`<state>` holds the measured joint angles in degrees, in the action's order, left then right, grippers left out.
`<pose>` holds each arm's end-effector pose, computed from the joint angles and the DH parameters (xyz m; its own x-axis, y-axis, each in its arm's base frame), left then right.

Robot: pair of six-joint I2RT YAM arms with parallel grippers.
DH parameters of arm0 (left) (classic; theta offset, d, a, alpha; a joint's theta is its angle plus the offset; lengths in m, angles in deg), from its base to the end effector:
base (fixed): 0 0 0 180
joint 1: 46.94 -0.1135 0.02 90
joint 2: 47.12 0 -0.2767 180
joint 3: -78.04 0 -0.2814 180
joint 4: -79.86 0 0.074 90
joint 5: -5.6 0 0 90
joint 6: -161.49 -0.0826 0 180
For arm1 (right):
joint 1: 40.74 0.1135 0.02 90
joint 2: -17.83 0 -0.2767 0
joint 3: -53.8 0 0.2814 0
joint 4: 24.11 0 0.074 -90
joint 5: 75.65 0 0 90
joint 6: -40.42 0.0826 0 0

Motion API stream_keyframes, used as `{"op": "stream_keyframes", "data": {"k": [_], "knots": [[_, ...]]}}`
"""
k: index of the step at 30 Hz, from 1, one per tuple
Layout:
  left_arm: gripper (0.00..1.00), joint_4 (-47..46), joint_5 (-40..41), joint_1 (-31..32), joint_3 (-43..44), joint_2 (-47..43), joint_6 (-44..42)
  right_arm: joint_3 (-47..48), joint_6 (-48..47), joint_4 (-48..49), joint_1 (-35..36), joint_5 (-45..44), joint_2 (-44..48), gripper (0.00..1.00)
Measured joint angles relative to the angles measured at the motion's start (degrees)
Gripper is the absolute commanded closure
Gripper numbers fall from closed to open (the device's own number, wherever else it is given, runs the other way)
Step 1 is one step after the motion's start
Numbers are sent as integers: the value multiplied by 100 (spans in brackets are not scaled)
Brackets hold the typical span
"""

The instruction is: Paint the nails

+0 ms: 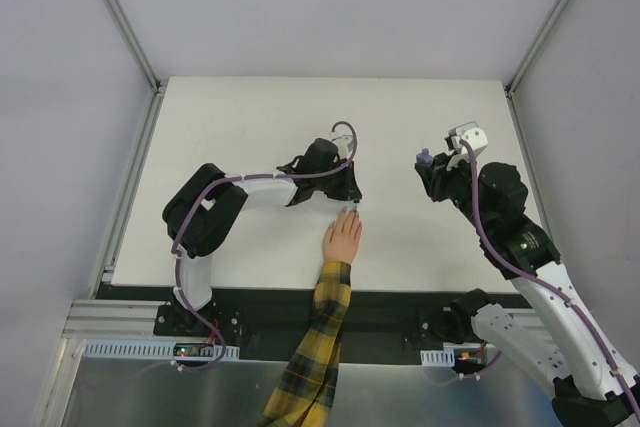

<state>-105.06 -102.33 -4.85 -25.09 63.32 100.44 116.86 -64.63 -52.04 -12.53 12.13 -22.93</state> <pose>0.3429 -0.3440 0.1440 -0.7171 0.0271 -0.6965 0.5613 0.6149 -0.5539 0.2012 0.1043 0.3856 0.0303 -0.2782 -0.9601 -0.4458 0.8559 -0.2621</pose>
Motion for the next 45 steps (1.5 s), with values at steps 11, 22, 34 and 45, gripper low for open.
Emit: {"op": "stream_keyframes", "data": {"k": [11,22,34,45], "knots": [[100,37,2,-7,24,26,-2,0,0,0,0,0,0,100],[100,46,0,-17,90,179,-2,0,0,2,0,0,-20,100],[100,44,0,-70,92,190,0,0,0,0,0,11,-61,100],[100,35,-4,-170,92,195,31,0,0,0,-2,13,-96,100]]}}
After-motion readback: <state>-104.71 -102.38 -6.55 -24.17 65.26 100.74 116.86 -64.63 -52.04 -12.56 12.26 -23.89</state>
